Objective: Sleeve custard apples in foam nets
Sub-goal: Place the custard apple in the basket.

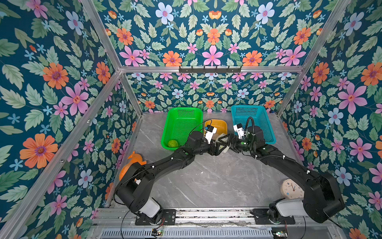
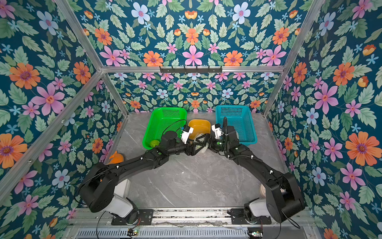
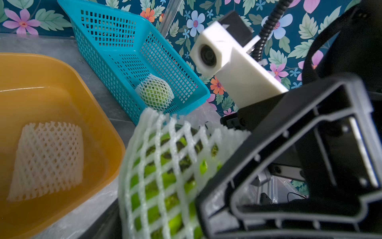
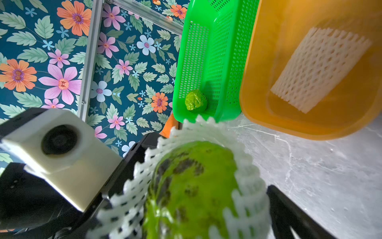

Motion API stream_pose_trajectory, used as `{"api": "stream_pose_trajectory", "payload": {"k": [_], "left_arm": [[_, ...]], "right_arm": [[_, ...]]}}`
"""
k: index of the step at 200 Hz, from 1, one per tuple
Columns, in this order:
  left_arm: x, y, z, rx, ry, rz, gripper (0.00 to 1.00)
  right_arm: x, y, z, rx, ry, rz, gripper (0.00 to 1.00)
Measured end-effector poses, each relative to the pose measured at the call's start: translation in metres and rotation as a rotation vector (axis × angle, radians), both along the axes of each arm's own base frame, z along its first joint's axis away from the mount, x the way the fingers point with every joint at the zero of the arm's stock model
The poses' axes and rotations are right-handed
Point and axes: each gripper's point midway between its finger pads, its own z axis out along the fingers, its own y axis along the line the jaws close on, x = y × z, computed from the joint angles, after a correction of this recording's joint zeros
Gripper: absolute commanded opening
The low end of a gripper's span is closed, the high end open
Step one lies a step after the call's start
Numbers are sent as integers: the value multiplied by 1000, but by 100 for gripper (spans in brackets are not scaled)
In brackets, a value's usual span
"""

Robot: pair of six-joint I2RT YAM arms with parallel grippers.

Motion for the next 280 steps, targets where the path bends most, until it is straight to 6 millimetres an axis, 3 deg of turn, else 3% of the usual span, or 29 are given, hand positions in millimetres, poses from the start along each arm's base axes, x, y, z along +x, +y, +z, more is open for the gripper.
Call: {"api": "stream_pose_trajectory", "payload": {"k": [24, 80, 92, 105, 186, 240, 280], "left_arm": [[0, 1, -2, 8, 3, 3, 77], [0, 1, -5, 21, 4, 3, 80], [0, 2, -5, 24, 5, 3, 85], [0, 2, -6, 27, 7, 6, 99], [-3, 9, -4, 31, 19, 27, 100], [-12, 23, 4, 41, 24, 40, 100], [2, 53, 3, 67, 23, 151, 100]], "right_arm": [[-2, -1, -3, -1, 6, 0, 83], [-3, -1, -5, 4, 25, -2, 75], [-3, -1, -6, 6, 29, -3, 75], [-3, 0, -6, 10, 30, -1, 75], [-1, -3, -10, 14, 40, -8, 76], [27, -44, -22, 2, 80, -130, 76], [71, -99, 4, -24, 42, -267, 78]]}}
